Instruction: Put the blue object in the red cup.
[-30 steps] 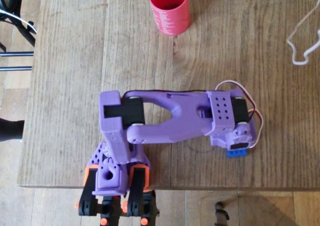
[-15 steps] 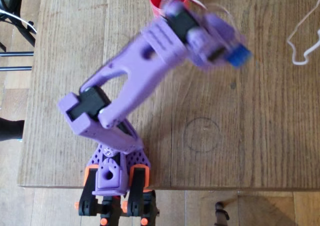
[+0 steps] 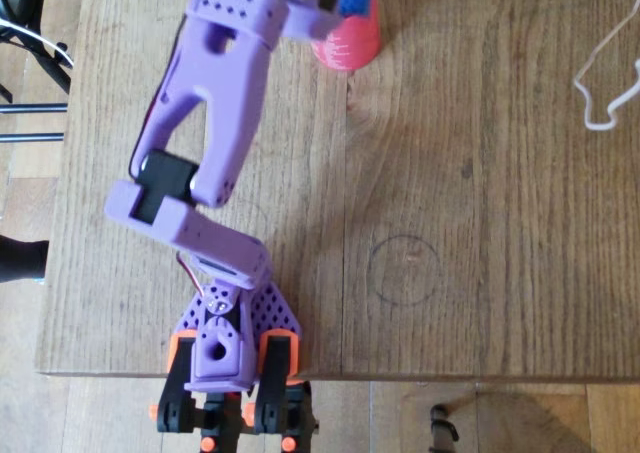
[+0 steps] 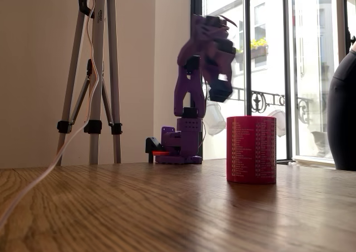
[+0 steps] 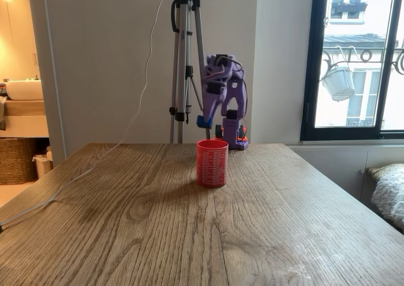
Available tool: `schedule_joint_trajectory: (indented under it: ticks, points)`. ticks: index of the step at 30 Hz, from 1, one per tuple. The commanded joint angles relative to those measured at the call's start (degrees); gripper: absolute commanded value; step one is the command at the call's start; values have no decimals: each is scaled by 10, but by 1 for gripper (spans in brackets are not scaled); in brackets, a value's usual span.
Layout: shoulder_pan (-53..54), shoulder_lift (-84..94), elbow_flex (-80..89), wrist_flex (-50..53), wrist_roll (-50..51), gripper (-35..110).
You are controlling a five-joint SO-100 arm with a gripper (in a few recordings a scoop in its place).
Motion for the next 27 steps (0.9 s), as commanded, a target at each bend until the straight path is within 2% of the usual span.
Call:
schedule_joint_trajectory:
  ticks: [1,7,14,15,16,17,27]
  points:
    - [-23,-6,-40,-74,-15,1]
    - [-45,-33,-40,-115,-23,1]
    - [-52,-43,-47,-118,-29,2]
    - [-49,-43,-47,-113,-27,15]
    - [-47,-43,-50,-103,-25,37]
    - [-44,-43,-53,-97,-23,44]
    - [-29,-45,-66,-78,-22,45]
